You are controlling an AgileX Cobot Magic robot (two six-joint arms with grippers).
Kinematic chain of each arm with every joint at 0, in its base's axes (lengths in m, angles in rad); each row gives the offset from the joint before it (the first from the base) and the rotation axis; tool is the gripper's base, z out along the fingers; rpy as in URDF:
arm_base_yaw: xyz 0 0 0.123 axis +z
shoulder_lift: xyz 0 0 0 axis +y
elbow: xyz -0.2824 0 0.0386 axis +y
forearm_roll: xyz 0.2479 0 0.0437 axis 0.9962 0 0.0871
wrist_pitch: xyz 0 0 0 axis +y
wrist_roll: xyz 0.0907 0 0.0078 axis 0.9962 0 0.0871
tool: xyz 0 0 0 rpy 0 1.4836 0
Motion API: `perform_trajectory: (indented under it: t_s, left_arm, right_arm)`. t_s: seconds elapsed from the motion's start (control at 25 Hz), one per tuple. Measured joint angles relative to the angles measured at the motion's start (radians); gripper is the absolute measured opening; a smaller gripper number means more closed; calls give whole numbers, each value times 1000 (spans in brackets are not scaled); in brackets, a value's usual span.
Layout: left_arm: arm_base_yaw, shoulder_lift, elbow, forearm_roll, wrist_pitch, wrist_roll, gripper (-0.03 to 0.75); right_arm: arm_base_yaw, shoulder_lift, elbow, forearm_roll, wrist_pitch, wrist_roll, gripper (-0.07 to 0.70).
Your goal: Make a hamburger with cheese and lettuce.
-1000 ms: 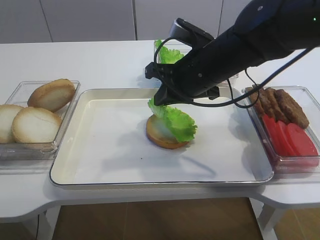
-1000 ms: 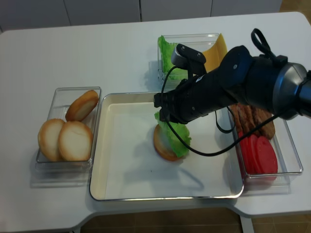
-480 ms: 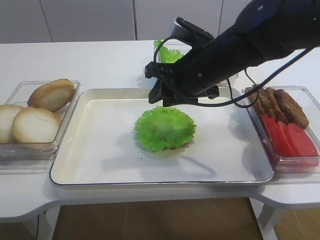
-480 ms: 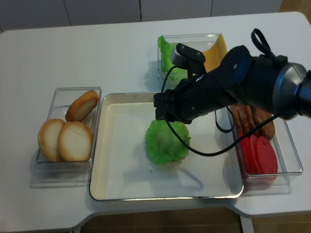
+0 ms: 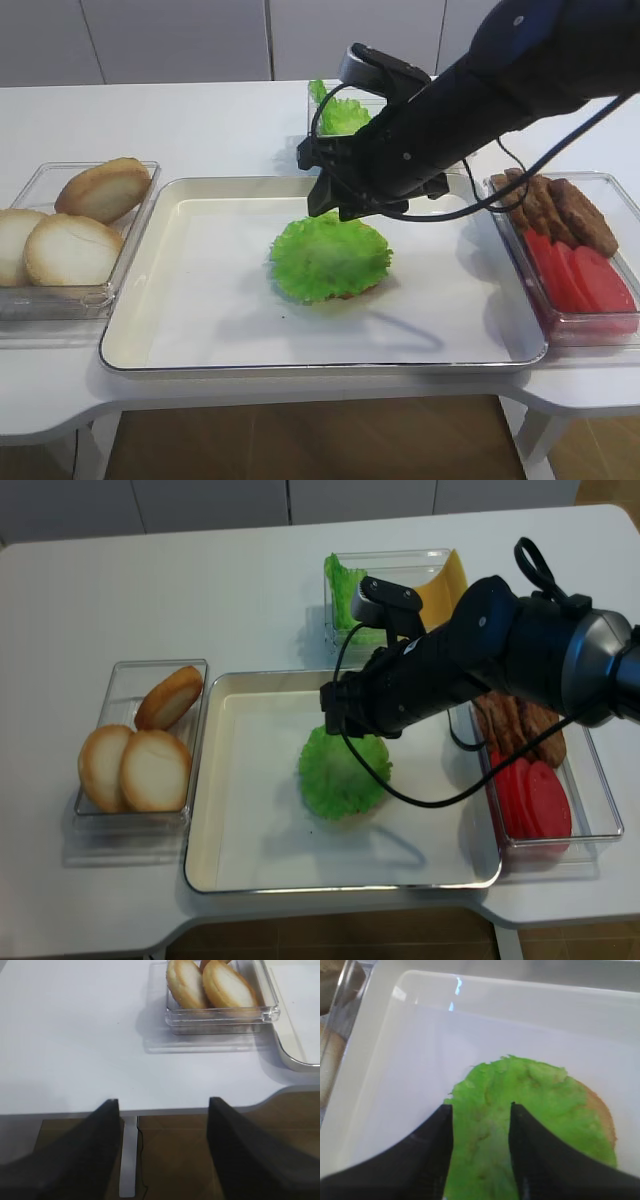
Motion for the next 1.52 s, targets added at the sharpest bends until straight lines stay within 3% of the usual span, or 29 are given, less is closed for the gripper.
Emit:
perform_trajectory:
  t_s: [0.24, 0.36, 0.48, 0.64, 0.96, 1.12, 1.28, 1.52]
  left_arm:
    - [0, 0, 0, 0, 0, 0, 416]
    - [0, 0, 0, 0, 0, 0, 416]
    - [0, 0, 0, 0, 0, 0, 416]
    - [0, 0, 0, 0, 0, 0, 416]
    - [0, 0, 0, 0, 0, 0, 416]
    - [0, 0, 0, 0, 0, 0, 416]
    - [0, 0, 0, 0, 0, 0, 416]
    - [0, 0, 0, 0, 0, 0, 416]
  right_arm:
    - [0, -82, 0, -281, 37, 218, 305]
    - [0, -123, 0, -441, 102, 324, 305]
    - [-2, -143, 0, -537, 173, 354, 305]
    - [-55, -175, 0, -548, 223, 327, 305]
    - [-283, -252, 0, -528, 291, 243, 305]
    - [-372, -303, 0, -528, 359, 225, 305]
    - [-397, -366, 8, -559, 445, 230, 305]
    - [-397, -534, 161, -560, 459, 303, 305]
